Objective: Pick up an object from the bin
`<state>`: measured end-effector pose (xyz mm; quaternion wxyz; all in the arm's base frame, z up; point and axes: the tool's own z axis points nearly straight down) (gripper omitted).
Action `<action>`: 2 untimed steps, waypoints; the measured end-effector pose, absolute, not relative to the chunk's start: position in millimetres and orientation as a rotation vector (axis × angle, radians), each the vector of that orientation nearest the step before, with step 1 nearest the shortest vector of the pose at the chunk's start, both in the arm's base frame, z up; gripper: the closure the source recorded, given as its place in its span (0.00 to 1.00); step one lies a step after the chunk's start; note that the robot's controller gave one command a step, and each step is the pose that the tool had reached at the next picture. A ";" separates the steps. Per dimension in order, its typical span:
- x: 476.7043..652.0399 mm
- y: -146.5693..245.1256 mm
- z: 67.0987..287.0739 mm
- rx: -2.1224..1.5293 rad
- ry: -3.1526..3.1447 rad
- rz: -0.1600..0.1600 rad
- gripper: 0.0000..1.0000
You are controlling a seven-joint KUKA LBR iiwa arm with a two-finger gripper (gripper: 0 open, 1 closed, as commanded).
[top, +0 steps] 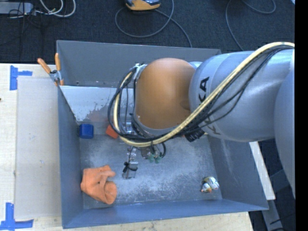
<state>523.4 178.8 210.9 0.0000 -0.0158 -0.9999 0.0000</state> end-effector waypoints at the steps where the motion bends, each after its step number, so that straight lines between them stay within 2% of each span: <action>1: 496.2 197.0 185.1 -0.120 -3.132 -0.002 0.00; 2: 493.6 209.3 168.4 -0.215 -3.131 0.003 0.00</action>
Offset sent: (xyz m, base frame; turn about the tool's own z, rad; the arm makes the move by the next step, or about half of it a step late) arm -0.0218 0.0490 -0.0527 0.1332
